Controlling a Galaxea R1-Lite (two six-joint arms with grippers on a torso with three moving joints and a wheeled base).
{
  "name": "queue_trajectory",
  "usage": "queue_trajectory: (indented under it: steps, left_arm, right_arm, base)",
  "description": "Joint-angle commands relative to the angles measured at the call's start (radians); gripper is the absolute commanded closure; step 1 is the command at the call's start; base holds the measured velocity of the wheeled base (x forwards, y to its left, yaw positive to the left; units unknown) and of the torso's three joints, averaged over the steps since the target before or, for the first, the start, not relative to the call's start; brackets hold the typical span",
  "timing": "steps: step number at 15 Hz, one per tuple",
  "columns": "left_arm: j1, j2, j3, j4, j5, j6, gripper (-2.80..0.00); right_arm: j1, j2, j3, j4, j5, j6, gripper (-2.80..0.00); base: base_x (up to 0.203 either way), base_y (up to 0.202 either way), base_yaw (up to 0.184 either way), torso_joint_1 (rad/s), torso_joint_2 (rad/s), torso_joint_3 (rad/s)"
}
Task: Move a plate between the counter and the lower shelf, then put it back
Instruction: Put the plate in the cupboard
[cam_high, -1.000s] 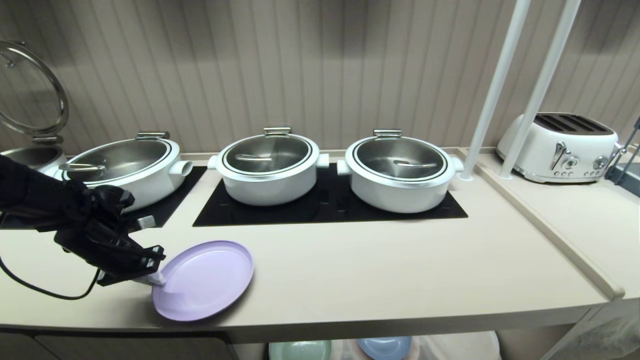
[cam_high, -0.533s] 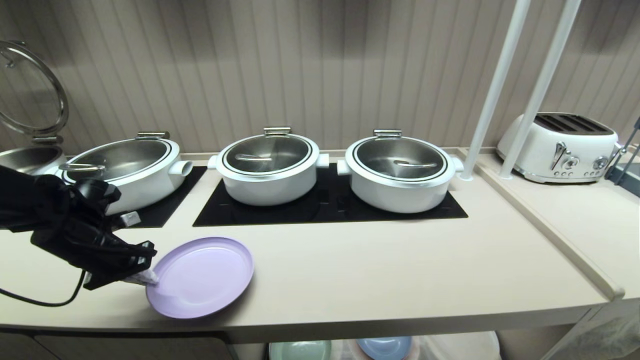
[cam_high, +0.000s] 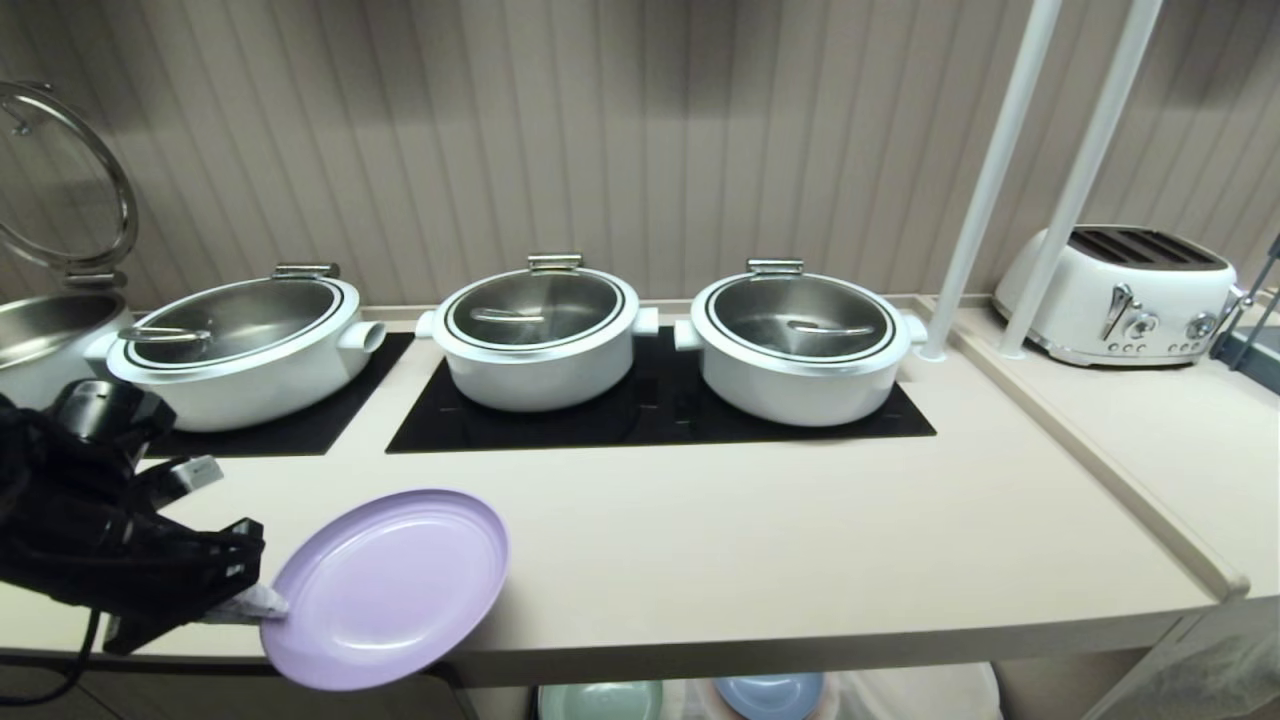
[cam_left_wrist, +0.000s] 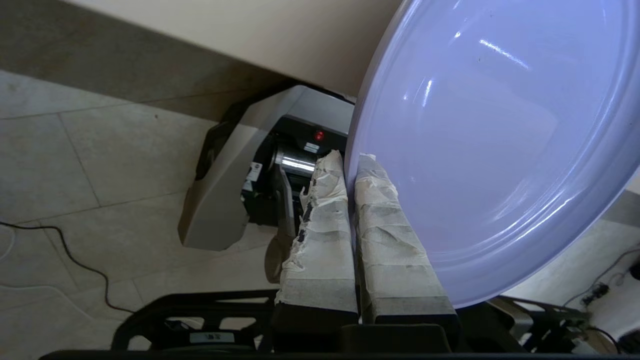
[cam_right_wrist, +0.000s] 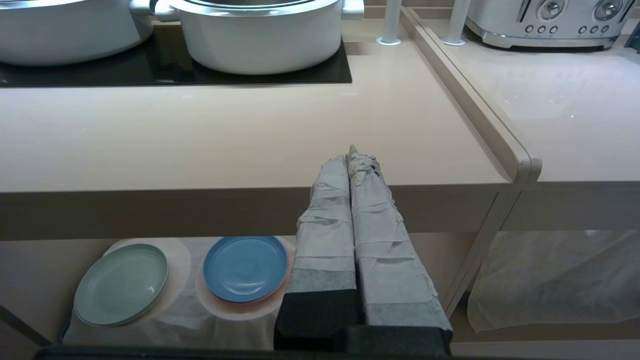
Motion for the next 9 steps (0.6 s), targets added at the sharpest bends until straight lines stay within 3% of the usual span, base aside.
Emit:
queue_trajectory:
  steps: [1, 9]
  left_arm:
    - [0.001, -0.139, 0.075, 0.005, -0.020, -0.004, 0.00]
    - [-0.004, -0.458, 0.349, 0.019, -0.070, -0.002, 0.00]
  right_arm:
    - [0.000, 0.000, 0.000, 0.000, 0.000, 0.000, 0.00]
    - [-0.001, 0.000, 0.000, 0.000, 0.000, 0.000, 0.00]
  base:
    - [0.000, 0.000, 0.000, 0.000, 0.00, 0.000]
    - [0.000, 0.000, 0.000, 0.000, 0.00, 0.000]
